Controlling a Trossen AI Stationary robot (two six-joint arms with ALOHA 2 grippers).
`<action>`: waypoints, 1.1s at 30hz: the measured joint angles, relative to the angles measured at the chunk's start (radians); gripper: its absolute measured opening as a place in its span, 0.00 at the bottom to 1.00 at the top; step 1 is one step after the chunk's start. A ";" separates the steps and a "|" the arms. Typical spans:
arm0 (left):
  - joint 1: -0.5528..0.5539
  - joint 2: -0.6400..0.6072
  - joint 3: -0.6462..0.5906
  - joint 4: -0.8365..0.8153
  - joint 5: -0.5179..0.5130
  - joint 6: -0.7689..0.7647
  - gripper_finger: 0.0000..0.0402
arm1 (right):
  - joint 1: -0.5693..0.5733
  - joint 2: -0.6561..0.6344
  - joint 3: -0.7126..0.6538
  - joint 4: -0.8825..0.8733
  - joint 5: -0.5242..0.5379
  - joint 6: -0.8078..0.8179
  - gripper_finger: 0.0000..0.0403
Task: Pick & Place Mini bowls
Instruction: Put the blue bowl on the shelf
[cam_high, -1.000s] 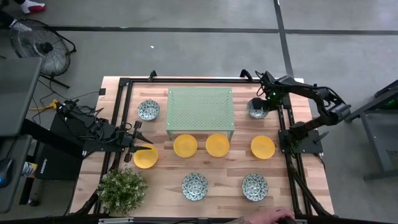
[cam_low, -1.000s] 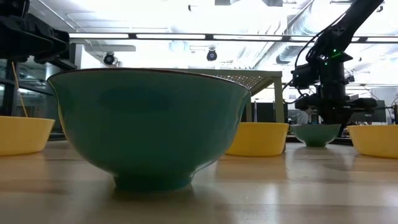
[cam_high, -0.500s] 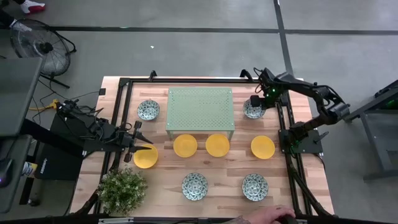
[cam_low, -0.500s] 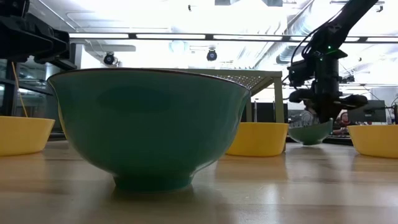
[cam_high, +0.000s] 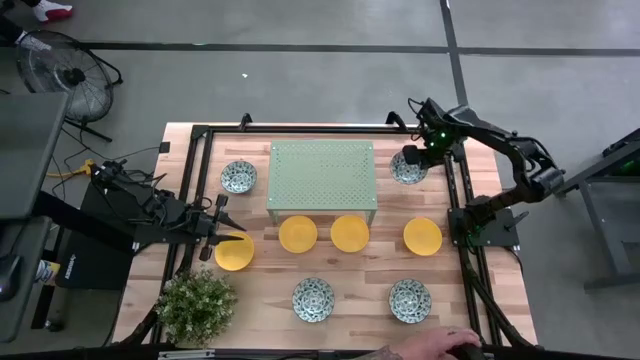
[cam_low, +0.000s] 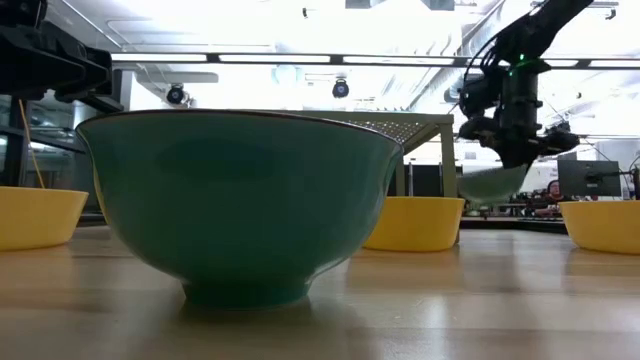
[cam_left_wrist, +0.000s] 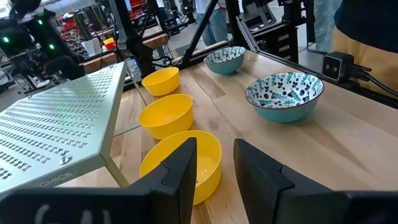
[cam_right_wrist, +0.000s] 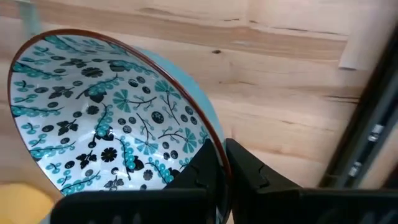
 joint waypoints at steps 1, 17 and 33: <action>0.000 0.000 0.000 0.000 0.000 0.000 0.26 | 0.000 -0.014 0.011 -0.011 0.000 0.000 0.02; 0.000 0.000 0.000 0.000 0.000 0.000 0.26 | 0.140 -0.115 0.247 -0.068 -0.112 0.088 0.02; 0.000 0.000 0.000 0.000 0.000 0.000 0.26 | 0.303 0.000 0.449 -0.111 -0.122 0.179 0.03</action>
